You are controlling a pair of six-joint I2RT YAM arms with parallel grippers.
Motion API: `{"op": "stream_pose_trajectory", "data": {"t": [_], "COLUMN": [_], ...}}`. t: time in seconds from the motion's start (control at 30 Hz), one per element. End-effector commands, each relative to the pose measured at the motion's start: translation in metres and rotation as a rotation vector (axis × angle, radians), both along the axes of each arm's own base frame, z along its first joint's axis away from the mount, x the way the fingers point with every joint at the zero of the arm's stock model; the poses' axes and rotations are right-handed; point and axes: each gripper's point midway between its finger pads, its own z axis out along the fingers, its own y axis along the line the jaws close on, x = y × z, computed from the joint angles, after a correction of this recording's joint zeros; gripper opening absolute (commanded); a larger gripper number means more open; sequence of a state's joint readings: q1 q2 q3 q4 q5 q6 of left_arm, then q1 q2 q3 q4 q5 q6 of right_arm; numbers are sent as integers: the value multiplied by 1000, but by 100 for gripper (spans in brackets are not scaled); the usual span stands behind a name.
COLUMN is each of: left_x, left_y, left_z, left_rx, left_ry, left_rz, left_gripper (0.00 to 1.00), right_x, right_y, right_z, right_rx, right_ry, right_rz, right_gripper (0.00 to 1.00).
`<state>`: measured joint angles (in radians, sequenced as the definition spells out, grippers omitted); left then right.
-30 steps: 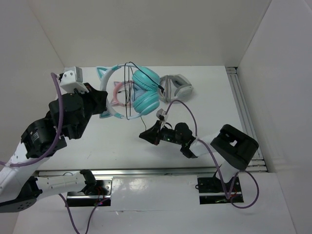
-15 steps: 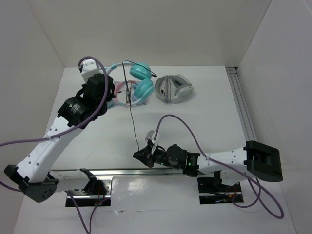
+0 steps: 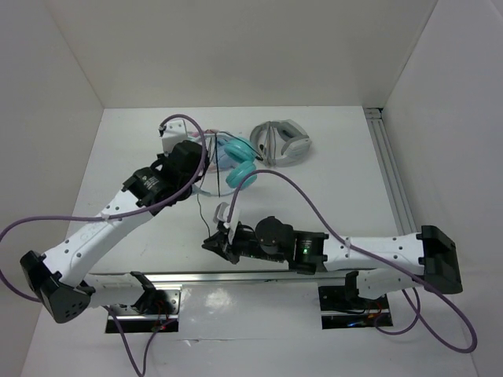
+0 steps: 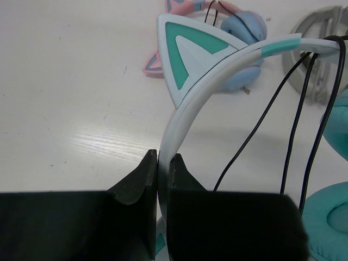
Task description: Wrap the headphones
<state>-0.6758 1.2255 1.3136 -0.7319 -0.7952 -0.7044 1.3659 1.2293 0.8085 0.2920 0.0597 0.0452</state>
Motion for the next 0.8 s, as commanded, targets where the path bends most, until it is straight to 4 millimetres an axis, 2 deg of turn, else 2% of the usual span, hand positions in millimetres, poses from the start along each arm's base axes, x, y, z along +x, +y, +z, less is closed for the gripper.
{"op": "stream_pose_trajectory", "data": {"t": [0.0, 0.07, 0.17, 0.2, 0.23, 0.3, 0.33, 0.37, 0.47, 0.53, 0.63, 0.73, 0.77], "left_x": [2, -4, -10, -12, -16, -21, -24, -26, -28, -29, -24, -19, -19], "left_y": [6, 11, 7, 5, 10, 17, 18, 24, 38, 51, 50, 50, 49], "left_z": [22, 19, 11, 8, 15, 10, 9, 10, 15, 20, 30, 23, 19], "left_rx": [-11, 23, 75, 88, 101, 117, 131, 126, 113, 94, 79, 92, 71], "left_ry": [-97, -72, -14, 6, -8, 11, 16, 8, -6, -19, -40, -16, -12], "left_rz": [16, 7, -76, -100, -114, -132, -154, -142, -97, -61, -85, -77, -63], "left_gripper": [0, 0, 0, 0, 0, 0, 0, 0, 0, 0, 0, 0, 0], "right_x": [6, 11, 25, 27, 31, 36, 39, 40, 44, 38, 37, 30, 23], "right_y": [-6, -12, -24, -27, -33, -41, -46, -52, -60, -57, -55, -50, -45], "right_z": [33, 49, 59, 56, 55, 54, 59, 56, 63, 61, 62, 75, 71], "right_rx": [-63, -82, -135, -155, -174, -204, -208, -234, -268, -287, -273, -223, -227], "right_ry": [-110, -134, -186, -197, -211, -247, -259, -266, -277, -274, -279, -276, -273], "right_rz": [-3, -28, -96, -108, -131, -152, -171, -175, -201, -174, -177, -139, -106], "right_gripper": [0, 0, 0, 0, 0, 0, 0, 0, 0, 0, 0, 0, 0]}}
